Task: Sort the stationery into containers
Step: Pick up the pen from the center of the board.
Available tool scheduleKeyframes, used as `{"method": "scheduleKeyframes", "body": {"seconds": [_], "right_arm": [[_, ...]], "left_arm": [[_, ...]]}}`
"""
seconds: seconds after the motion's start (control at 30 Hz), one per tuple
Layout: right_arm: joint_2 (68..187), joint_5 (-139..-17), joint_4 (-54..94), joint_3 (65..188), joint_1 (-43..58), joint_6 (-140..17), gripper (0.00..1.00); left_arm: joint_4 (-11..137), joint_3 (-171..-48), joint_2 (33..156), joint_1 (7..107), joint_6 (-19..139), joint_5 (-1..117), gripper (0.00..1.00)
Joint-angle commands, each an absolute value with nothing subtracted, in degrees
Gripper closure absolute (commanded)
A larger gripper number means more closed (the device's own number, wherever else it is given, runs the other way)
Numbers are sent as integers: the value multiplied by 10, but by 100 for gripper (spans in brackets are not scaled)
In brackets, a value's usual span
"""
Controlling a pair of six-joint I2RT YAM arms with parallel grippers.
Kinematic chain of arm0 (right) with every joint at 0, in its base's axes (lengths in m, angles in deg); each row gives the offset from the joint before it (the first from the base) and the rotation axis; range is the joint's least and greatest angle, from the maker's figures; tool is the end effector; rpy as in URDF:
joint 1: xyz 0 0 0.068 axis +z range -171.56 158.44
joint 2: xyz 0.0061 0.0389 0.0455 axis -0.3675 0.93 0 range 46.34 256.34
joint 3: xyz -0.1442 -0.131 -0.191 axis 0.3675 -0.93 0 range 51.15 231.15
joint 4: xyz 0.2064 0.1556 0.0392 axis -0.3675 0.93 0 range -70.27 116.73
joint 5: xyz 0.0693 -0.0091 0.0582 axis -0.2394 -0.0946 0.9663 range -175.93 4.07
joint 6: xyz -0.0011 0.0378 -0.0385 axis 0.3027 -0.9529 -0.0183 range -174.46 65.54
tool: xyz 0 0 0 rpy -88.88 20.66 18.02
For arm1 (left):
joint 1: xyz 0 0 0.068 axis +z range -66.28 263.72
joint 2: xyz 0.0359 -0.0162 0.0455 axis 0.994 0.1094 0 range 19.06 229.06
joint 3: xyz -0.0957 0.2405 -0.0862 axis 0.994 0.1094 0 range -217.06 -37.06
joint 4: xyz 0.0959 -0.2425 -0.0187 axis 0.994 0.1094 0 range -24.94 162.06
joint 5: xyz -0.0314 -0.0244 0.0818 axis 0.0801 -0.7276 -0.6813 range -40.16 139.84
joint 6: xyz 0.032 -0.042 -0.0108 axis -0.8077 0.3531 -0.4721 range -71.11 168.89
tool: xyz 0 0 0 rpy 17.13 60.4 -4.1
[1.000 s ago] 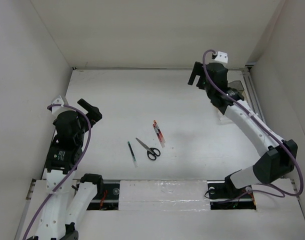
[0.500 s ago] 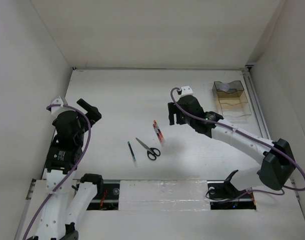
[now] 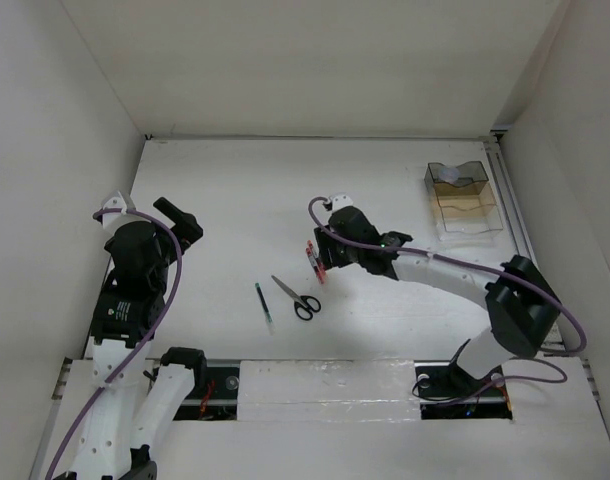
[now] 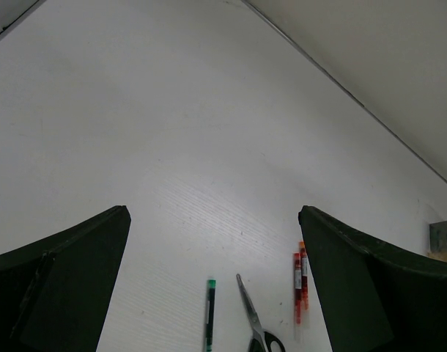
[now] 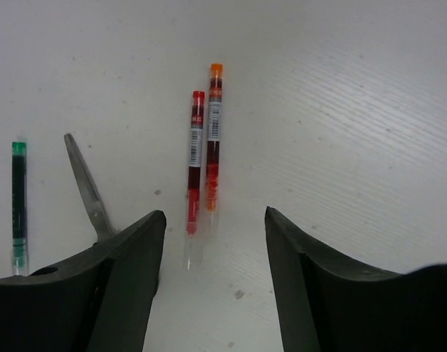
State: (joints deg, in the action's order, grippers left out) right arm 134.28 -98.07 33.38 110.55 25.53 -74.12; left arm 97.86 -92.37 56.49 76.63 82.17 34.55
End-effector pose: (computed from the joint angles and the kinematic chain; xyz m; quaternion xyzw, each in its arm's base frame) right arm 0.2335 0.2403 0.2398 -0.1739 0.8933 0.1409 0.3897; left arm 0.1301 -0.0067 0.3783 -0.2570 0.7471 -0.1094 0.6032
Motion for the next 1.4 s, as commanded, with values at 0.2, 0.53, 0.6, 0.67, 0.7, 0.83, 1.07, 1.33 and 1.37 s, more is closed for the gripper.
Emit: {"method": "scheduleKeyframes", "body": {"seconds": [0.2,0.53,0.6,0.67,0.7,0.83,1.07,1.33,1.37], "right_arm": [[1444,-973,312,1155,277,-736,43],[1493,-996,324,1197,283,-731,45],[1501,-1002,330,1202,277,-731,47],[1510,-1008,330,1208,277,-731,48],[1515,-1008,330,1208,277,-731,48],[1515,-1008,330,1208,265,-731,50],[1522,-1003,330,1202,249,-731,53],[1527,-992,330,1202,248,-726,53],[1532,-992,330,1202,248,-726,53]], "left_arm": [[958,-923,571,763,819,338,0],[958,-923,571,763,819,338,0],[958,-923,571,763,819,338,0],[958,-923,571,763,819,343,0],[958,-923,571,763,819,343,0],[958,-923,571,763,819,343,0],[958,-923,571,763,819,348,0],[958,-923,571,763,819,348,0],[958,-923,571,763,819,348,0]]}}
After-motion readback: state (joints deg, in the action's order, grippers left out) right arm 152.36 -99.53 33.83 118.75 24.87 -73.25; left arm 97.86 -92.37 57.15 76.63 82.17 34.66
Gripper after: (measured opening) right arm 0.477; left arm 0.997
